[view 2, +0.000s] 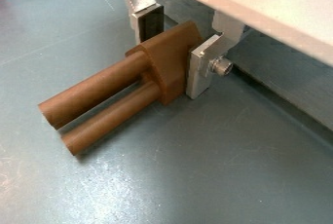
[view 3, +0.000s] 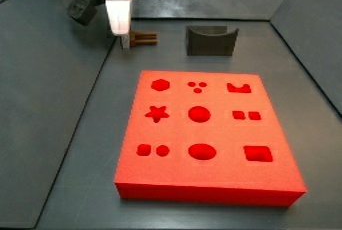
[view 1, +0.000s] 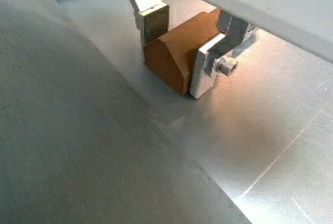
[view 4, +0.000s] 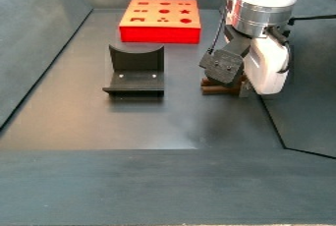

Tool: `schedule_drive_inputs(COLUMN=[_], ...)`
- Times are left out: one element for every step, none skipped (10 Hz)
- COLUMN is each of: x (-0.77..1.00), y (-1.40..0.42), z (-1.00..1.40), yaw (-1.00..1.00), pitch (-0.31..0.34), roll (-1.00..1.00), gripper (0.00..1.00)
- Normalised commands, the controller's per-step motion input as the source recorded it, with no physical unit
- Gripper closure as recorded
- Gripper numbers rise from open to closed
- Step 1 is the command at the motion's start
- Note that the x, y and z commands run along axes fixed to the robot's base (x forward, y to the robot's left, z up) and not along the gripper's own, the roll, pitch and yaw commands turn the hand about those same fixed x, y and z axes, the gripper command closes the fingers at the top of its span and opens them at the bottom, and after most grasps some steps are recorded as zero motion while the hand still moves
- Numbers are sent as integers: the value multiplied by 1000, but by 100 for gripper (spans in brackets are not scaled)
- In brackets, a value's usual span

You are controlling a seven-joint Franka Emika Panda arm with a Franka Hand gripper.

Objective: Pick up the 3 prong object. Move up. Place the 3 prong object on the fixture. Regrasp the 3 prong object. Move to above the board. Insert the 3 prong object.
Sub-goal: Pick up the 3 prong object, then move up.

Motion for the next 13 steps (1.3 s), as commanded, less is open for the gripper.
schedule_drive_inputs(x=[0,0,0,0,0,0,0,0,0,0,0,0,0], y=[0,0,0,0,0,0,0,0,0,0,0,0,0], z=[0,0,0,0,0,0,0,0,0,0,0,0,833], yaw=[0,0,0,0,0,0,0,0,0,0,0,0,0], pitch=[0,0,0,0,0,0,0,0,0,0,0,0,0], roll=[0,0,0,0,0,0,0,0,0,0,0,0,0], gripper=[100,100,100,100,100,100,100,100,100,100,100,100,100])
